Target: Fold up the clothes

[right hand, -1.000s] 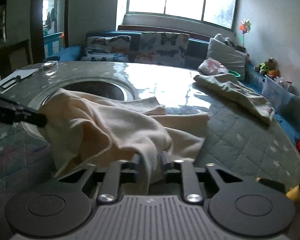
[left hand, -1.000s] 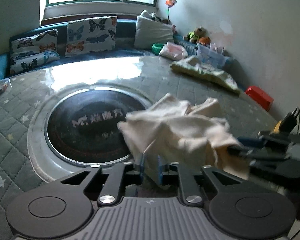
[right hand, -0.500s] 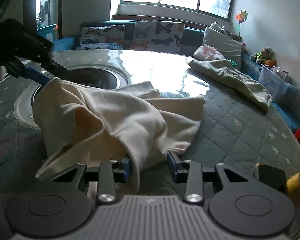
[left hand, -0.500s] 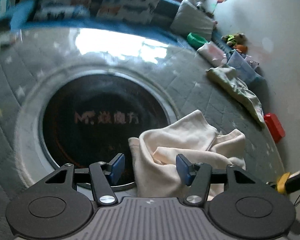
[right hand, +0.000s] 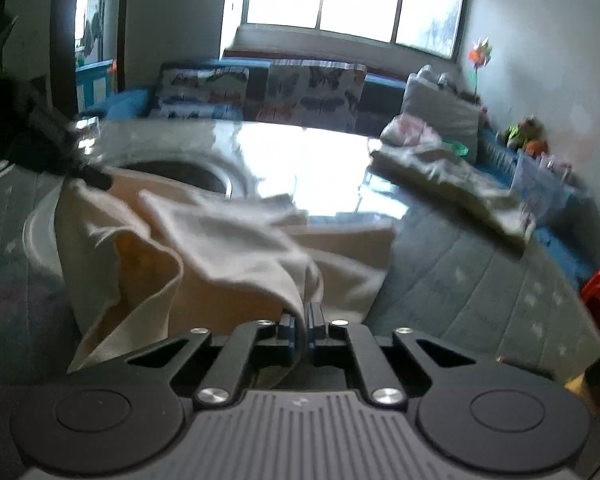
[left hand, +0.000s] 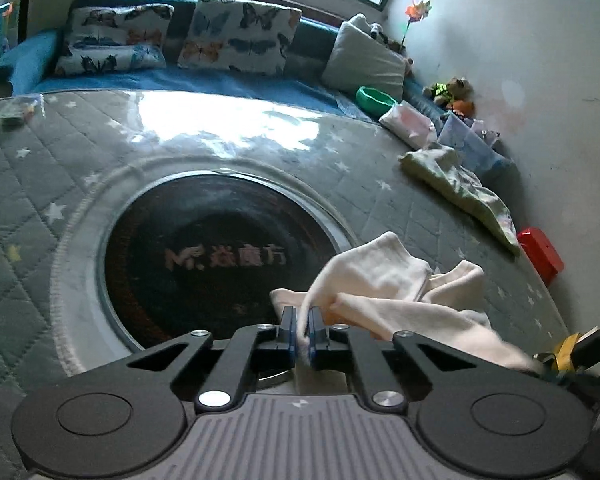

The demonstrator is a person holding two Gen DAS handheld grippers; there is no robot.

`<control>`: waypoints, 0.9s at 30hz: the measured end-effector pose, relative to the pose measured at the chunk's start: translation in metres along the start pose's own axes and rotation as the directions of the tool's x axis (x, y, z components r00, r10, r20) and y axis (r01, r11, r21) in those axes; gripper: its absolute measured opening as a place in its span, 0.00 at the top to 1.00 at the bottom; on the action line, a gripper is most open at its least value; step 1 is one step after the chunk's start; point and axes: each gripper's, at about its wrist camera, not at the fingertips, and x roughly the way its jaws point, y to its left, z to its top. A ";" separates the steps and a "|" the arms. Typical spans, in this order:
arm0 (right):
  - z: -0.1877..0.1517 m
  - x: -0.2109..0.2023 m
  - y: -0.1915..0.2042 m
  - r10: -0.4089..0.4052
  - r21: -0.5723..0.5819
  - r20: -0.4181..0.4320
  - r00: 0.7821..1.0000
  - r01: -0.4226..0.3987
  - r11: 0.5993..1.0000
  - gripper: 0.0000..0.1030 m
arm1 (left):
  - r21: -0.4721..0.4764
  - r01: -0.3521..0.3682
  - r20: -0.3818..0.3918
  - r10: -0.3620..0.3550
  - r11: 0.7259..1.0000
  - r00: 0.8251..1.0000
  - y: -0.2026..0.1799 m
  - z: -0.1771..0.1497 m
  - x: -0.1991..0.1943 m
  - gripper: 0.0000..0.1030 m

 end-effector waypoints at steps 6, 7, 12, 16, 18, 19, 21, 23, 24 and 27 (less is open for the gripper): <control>0.042 -0.012 -0.003 -0.030 -0.026 0.101 0.994 0.033 0.999 0.97 | -0.026 -0.031 0.035 0.032 0.999 0.999 0.021 0.005 -0.013 0.94; 0.050 -0.013 -0.004 -0.030 -0.031 0.115 0.993 0.034 0.999 0.97 | -0.039 -0.037 0.044 0.039 0.999 0.998 0.026 0.009 -0.015 0.94; 0.097 -0.008 0.006 -0.030 -0.077 0.186 0.982 0.045 0.996 0.97 | -0.104 -0.079 0.122 0.092 0.991 0.988 0.053 0.040 -0.036 0.95; 0.140 0.002 0.021 -0.027 -0.097 0.239 0.971 0.051 0.994 0.97 | -0.133 -0.113 0.213 0.140 0.985 0.967 0.069 0.075 -0.065 0.95; 0.163 0.007 0.030 -0.021 -0.102 0.271 0.962 0.050 0.994 0.97 | -0.152 -0.124 0.257 0.161 0.980 0.953 0.077 0.095 -0.080 0.95; 0.174 0.010 0.034 -0.018 -0.104 0.287 0.958 0.050 0.993 0.97 | -0.162 -0.130 0.279 0.171 0.978 0.945 0.080 0.104 -0.087 0.95; 0.195 0.013 0.042 -0.015 -0.110 0.326 0.945 0.054 0.992 0.97 | -0.175 -0.143 0.328 0.195 0.974 0.924 0.086 0.122 -0.104 0.95; 0.217 0.015 0.050 -0.011 -0.116 0.365 0.931 0.057 0.992 0.97 | -0.184 -0.158 0.384 0.219 0.970 0.897 0.089 0.140 -0.123 0.98; 0.228 0.016 0.053 -0.009 -0.116 0.384 0.923 0.058 0.992 0.98 | -0.184 -0.158 0.416 0.223 0.970 0.882 0.091 0.146 -0.135 0.98; 0.257 0.014 0.060 0.007 -0.101 0.439 0.898 0.042 0.994 0.97 | -0.162 -0.171 0.487 0.230 0.972 0.843 0.093 0.156 -0.167 0.98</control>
